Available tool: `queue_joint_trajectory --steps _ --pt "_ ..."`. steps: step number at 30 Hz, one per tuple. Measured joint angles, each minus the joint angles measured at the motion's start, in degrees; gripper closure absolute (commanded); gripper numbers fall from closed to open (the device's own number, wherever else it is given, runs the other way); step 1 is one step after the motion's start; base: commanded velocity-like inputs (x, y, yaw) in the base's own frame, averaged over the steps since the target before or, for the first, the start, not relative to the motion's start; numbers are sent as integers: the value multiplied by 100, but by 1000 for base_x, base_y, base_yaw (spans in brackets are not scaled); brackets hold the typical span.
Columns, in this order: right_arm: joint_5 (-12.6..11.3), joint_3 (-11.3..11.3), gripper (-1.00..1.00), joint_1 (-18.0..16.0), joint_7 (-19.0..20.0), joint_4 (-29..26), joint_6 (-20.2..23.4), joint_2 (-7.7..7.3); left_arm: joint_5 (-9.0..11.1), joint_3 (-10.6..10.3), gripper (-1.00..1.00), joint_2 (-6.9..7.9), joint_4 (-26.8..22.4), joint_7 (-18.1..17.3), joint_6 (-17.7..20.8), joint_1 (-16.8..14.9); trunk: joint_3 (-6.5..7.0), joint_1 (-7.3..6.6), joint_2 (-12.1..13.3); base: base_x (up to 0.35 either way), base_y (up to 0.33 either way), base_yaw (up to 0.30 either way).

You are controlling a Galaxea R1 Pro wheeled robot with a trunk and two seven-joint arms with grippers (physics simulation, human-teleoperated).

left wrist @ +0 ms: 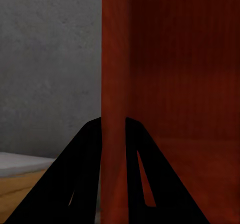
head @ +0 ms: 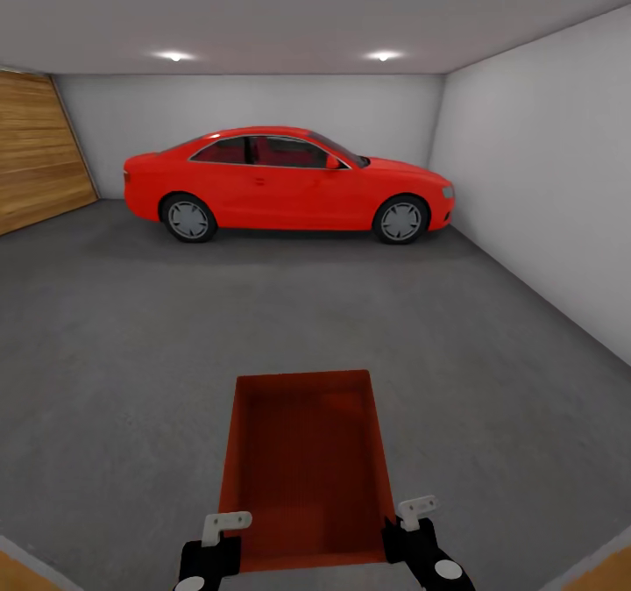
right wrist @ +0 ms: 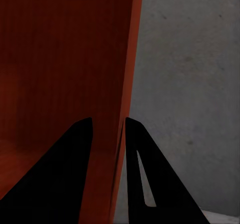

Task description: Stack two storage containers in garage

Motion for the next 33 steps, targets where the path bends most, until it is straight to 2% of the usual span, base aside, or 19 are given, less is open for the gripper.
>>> queue_joint_trajectory --steps 5,12,18,33 --pt "1 0 100 0 0 2 -1 0 1 0 100 0 3 0 -3 0 0 0 0 288 0 0" --pt "-1 0 100 0 0 0 -3 0 -1 0 100 0 -1 0 -2 0 0 3 1 43 0 0" --pt "0 0 100 0 -1 2 -3 0 0 0 100 0 2 0 -3 0 0 0 0 221 0 0" --pt "4 -1 100 0 0 1 1 0 -5 7 100 -5 5 -2 -3 0 0 3 1 15 14 0"
